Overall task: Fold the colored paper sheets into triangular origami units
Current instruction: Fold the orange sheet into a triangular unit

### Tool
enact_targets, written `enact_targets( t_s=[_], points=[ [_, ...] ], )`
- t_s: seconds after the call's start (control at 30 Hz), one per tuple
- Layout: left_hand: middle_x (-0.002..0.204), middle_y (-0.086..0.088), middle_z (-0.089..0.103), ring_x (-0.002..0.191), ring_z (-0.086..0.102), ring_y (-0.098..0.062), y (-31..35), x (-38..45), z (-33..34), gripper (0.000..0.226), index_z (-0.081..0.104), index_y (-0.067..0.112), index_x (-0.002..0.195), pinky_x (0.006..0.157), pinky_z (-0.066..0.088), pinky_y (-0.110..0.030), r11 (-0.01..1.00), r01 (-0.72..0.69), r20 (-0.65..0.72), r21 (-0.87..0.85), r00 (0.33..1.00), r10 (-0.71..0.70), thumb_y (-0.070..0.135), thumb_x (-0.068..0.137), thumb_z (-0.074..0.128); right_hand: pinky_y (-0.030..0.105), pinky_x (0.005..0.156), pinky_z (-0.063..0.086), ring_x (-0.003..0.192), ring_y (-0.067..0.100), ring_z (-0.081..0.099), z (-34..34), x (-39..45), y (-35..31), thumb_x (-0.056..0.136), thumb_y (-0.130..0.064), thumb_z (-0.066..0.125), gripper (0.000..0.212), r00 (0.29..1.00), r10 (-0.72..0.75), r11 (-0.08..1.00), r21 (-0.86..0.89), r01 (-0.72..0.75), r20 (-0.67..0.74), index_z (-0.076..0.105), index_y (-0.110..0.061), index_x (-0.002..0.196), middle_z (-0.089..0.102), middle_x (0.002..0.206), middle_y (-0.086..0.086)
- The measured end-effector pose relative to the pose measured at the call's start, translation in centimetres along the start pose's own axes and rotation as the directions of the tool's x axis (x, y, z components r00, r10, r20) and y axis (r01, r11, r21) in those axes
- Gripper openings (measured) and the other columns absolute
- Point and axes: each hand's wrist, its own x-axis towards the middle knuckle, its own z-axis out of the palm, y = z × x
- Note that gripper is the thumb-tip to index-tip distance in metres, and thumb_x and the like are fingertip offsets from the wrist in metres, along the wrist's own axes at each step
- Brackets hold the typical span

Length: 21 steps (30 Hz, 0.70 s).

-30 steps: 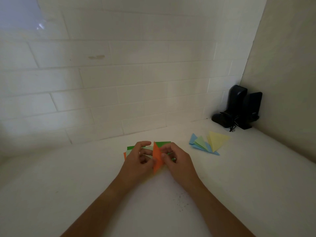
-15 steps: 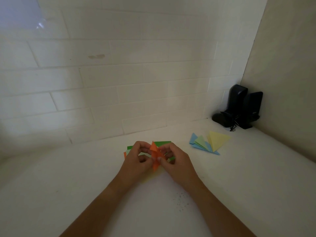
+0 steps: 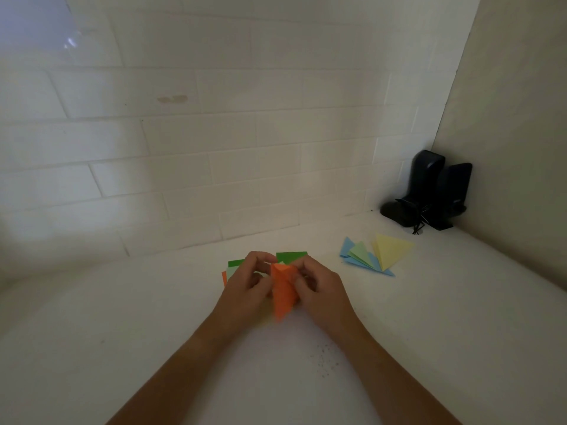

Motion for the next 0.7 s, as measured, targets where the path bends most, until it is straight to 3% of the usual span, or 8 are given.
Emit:
enact_targets(
  t_s=[0.13,0.2,0.37,0.53,0.7],
  points=[
    [0.091,-0.015,0.068,0.081,0.069,-0.028,-0.68,0.7,-0.61,0.004,0.065,0.008,0.096,0.081,0.063,-0.04,0.998,-0.022,-0.078,-0.053,0.997,0.018,0.007,0.099,0.064,0.012,0.063,0.045,0.072,0.001,0.062,0.01,-0.2,-0.34,0.102,-0.014,0.06,0.014,0.999,-0.015,1.0,0.017,0.014,0.046,0.068,-0.025,0.096,0.071,0.085,-0.008],
    [0.089,-0.02,0.067,0.081,0.069,-0.025,-0.88,0.75,-0.66,0.007,0.066,0.007,0.091,0.08,0.063,-0.037,0.999,-0.027,-0.071,-0.043,0.997,0.024,0.002,0.095,0.067,0.013,0.066,0.046,0.078,0.003,0.065,-0.05,-0.16,-0.36,0.101,-0.014,0.061,0.014,0.999,-0.005,0.999,0.042,0.003,0.047,0.07,-0.023,0.097,0.072,0.088,-0.007],
    [0.082,0.001,0.068,0.079,0.069,-0.017,-1.08,0.84,-0.55,0.013,0.068,0.011,0.092,0.082,0.063,-0.042,0.999,-0.05,-0.063,0.005,0.997,0.051,-0.002,0.091,0.071,0.012,0.074,0.047,0.089,0.004,0.067,-0.16,-0.18,-0.74,0.1,-0.017,0.063,0.01,0.996,0.001,0.998,0.069,-0.007,0.086,0.07,-0.024,0.1,0.072,0.093,-0.01],
    [0.083,0.008,0.068,0.08,0.07,-0.017,-0.67,0.57,-0.4,0.014,0.066,0.012,0.1,0.082,0.06,-0.038,0.997,-0.079,-0.002,0.015,0.997,0.079,0.001,0.093,0.071,0.012,0.073,0.048,0.089,0.004,0.066,-0.1,-0.08,-0.43,0.098,-0.017,0.066,0.009,0.999,-0.006,1.0,0.025,0.005,0.05,0.068,-0.025,0.095,0.071,0.091,-0.01],
    [0.093,0.009,0.068,0.082,0.067,-0.012,-0.37,0.24,-0.19,0.021,0.063,0.017,0.1,0.072,0.052,-0.02,0.975,-0.165,0.047,0.146,0.986,0.159,-0.004,0.096,0.061,0.018,0.07,0.05,0.083,0.009,0.069,-0.24,0.0,-0.2,0.099,-0.009,0.061,0.017,0.999,0.037,0.997,0.066,-0.037,0.011,0.069,-0.024,0.1,0.074,0.088,-0.005]
  ],
)
